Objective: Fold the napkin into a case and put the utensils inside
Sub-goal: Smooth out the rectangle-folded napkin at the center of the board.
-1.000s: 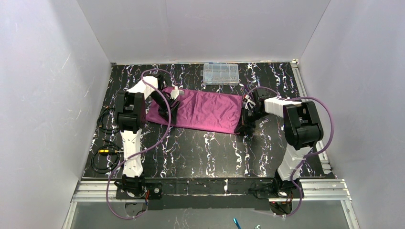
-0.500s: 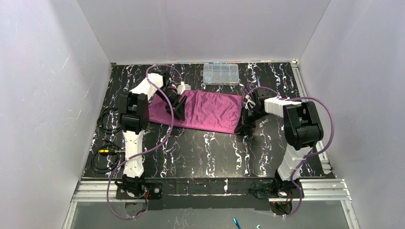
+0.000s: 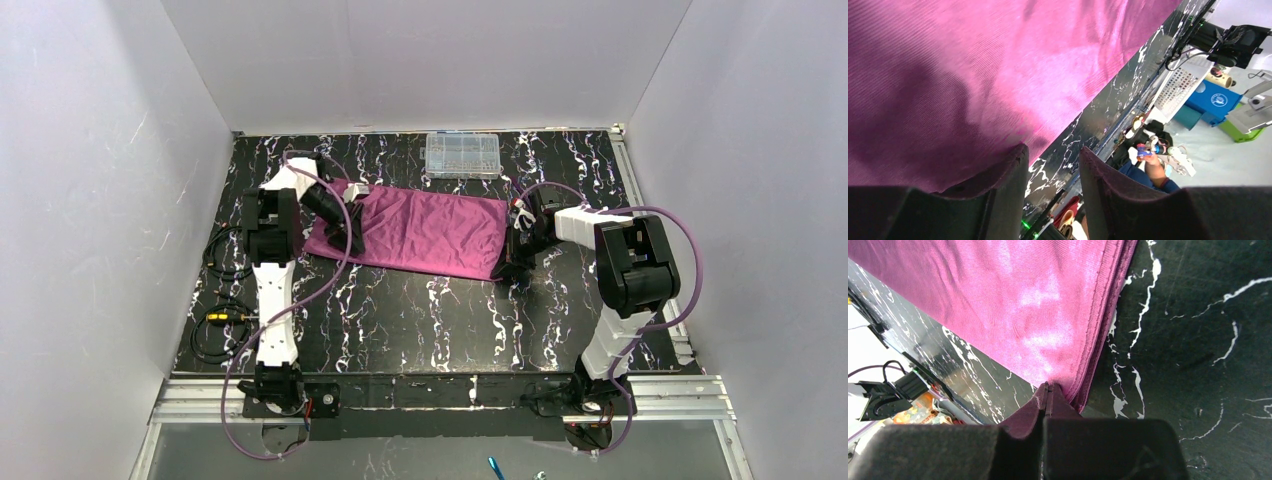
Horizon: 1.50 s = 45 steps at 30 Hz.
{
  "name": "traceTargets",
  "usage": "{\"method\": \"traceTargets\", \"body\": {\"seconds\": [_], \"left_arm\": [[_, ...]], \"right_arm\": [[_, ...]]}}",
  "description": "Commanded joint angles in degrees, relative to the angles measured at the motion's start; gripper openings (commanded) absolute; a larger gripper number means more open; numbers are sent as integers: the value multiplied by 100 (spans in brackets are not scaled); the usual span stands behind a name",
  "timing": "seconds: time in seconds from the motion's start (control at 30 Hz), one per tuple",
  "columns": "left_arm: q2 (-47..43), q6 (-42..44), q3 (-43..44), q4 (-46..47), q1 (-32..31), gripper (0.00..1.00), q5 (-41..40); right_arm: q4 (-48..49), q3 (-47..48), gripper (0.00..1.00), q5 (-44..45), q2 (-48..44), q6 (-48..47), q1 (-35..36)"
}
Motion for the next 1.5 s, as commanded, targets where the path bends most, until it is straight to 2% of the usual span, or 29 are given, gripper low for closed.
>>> {"method": "traceTargets", "body": {"seconds": [0.0,0.47,0.67,1.2,1.47], "left_arm": [[-2,183,212,-602,159,39,120],[5,748,369,-844,888,37,-1272],[66,804,654,-869,1087,37,-1523],[-49,960,772,-674,1470,35,-2231],[-117,993,1255,-922,1469,36,-2122]], "right_arm": [[36,-227,1,872,52,-175,-24],[50,-254,1,941,57,-136,-23],[62,-290,1,967,38,-140,-24],[30,-286,1,1015,8,-157,-23],[-85,-149,1,1043,-97,-173,-25]]}}
